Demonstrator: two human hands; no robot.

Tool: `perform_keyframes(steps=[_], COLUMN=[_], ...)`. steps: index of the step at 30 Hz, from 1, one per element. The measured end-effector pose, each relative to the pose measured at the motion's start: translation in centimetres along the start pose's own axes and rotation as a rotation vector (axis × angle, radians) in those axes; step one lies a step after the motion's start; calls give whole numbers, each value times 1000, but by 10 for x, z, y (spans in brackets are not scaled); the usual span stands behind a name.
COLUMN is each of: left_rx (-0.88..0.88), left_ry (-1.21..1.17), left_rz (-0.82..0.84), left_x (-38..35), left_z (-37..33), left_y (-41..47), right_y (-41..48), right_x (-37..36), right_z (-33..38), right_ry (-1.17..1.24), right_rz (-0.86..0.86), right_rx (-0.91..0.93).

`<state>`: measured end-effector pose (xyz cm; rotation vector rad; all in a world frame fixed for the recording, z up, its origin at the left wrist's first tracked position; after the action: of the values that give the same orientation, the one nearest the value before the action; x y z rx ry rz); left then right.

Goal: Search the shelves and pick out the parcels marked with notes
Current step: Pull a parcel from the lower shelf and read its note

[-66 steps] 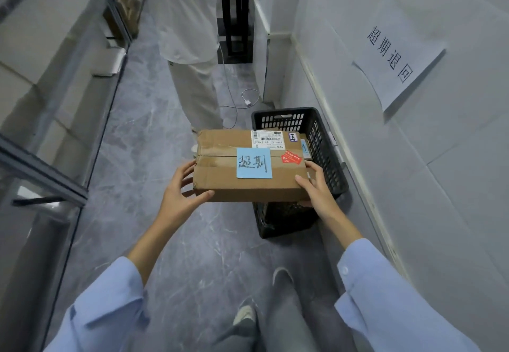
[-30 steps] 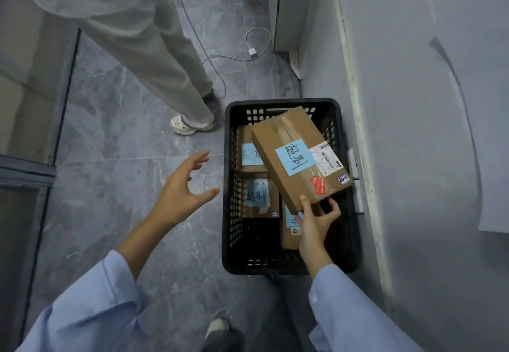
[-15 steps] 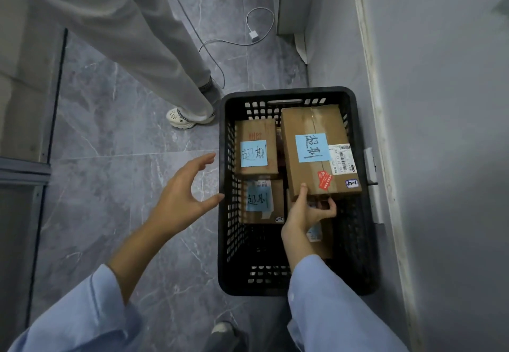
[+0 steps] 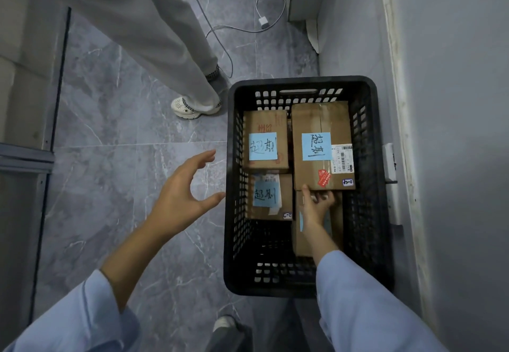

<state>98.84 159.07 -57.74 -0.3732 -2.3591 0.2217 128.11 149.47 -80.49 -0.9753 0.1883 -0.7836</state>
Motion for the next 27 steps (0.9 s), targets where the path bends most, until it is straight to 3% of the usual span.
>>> perform_keyframes(steps=[8, 12, 20, 27], left_rx=[-17, -20, 144, 445], left_ry=[116, 226, 417, 493], left_rz=[-39, -95, -271, -442], left_x=[8, 25, 94, 191], left_z=[-4, -2, 25, 72], left_y=[-21, -44, -135, -276], right_y=[-22, -62, -209, -393], right_x=[17, -2, -113, -210], right_z=[10, 43, 73, 18], right_ry=[-697, -1031, -1336, -1477], right_rz=[85, 178, 456, 776], right_rx=[161, 439, 1014, 1294])
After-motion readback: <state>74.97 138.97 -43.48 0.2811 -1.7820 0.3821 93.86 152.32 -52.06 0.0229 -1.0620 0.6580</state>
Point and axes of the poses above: each hand's wrist, its own y-axis towards the middle knuckle, its own x-axis out of the back of the hand, z = x × y, the point moved 10 cm from there along y, towards the middle knuckle, and after that the axes turned 4 degrees about -x, right-handed, at the moved point
